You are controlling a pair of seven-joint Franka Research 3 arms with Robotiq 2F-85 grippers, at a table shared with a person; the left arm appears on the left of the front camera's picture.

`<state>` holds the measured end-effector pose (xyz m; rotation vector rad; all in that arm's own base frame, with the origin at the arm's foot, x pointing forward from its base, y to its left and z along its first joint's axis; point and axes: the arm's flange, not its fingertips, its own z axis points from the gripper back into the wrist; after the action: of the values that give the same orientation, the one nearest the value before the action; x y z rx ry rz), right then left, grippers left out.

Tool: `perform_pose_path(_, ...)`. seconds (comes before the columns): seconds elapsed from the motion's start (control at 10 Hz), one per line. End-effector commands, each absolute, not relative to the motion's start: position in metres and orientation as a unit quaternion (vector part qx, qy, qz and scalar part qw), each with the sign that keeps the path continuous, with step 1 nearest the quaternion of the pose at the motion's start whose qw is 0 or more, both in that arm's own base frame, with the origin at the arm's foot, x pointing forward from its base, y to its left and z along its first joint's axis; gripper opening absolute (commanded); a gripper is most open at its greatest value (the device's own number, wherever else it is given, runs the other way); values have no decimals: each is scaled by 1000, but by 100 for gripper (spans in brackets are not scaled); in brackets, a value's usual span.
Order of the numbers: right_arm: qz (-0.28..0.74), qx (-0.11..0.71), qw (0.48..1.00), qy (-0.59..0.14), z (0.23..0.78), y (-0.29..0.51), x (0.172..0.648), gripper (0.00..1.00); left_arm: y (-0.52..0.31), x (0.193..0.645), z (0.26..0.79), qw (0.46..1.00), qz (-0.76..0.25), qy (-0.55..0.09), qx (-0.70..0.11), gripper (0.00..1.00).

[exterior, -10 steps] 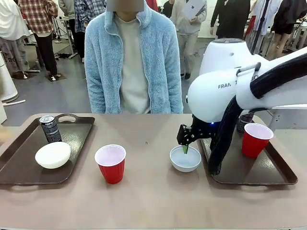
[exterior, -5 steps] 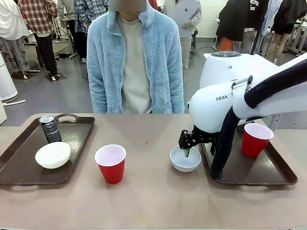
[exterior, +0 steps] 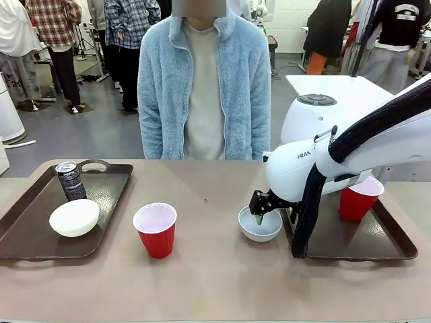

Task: Prepare tableware on both trays.
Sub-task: Pick up a Picnic Bowl from the table and place it on a Handle tray.

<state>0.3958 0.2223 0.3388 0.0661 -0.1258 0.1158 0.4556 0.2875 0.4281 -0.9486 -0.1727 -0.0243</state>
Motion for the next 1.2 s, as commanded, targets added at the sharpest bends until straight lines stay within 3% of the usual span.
perform_pose_path(0.0, 78, 42, 993, -77, 339, 224, 397, 41, 286, 453, 431, 890, -4, -81, -449, 100)
perform_pose_path(0.1, 76, 43, 993, -77, 339, 223, 398, 0, 286, 453, 431, 890, -4, -81, -449, 100)
perform_pose_path(0.2, 73, 45, 993, -76, 339, 223, 398, 39, 286, 453, 431, 890, -4, -81, -449, 100)
perform_pose_path(0.3, 72, 46, 994, -74, 339, 222, 399, 0, 286, 453, 431, 890, -4, -81, -449, 100)
perform_pose_path(0.8, 83, 43, 993, -65, 351, 224, 386, 0, 286, 453, 431, 890, -4, -81, -449, 100)
perform_pose_path(1.1, 121, 77, 989, -43, 436, 219, 340, 0, 286, 453, 431, 890, -4, -81, -449, 100)
